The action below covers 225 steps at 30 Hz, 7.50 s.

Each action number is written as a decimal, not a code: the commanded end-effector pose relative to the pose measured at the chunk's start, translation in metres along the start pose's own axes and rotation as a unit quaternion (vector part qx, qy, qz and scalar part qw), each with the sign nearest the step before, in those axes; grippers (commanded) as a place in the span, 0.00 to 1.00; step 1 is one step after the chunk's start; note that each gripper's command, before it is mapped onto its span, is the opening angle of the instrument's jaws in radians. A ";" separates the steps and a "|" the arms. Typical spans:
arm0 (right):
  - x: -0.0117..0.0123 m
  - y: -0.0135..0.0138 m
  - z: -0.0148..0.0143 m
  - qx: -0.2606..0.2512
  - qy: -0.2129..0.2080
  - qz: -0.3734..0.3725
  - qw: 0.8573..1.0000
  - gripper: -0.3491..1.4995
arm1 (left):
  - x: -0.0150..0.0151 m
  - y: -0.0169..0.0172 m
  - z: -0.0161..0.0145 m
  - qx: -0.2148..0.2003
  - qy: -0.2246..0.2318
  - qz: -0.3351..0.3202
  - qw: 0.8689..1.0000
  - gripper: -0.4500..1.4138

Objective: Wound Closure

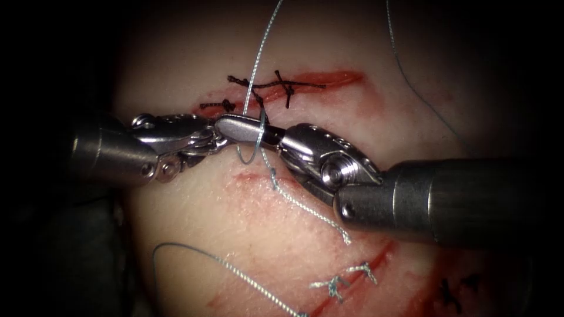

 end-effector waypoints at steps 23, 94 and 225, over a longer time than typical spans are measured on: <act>0.0010 -0.0007 0.0022 -0.130 -0.291 0.063 0.946 0.00 | 0.0006 0.0009 0.0020 -0.046 0.023 0.001 0.999 0.00; 0.0009 -0.0041 -0.0007 -0.263 -0.722 -0.115 0.630 0.43 | -0.0002 0.0015 0.0038 -0.041 0.018 0.030 0.999 0.00; 0.0092 0.0089 0.0007 -0.355 -0.514 -0.203 0.754 0.00 | -0.0237 0.0180 -0.0044 -0.121 -0.419 -0.074 0.897 0.00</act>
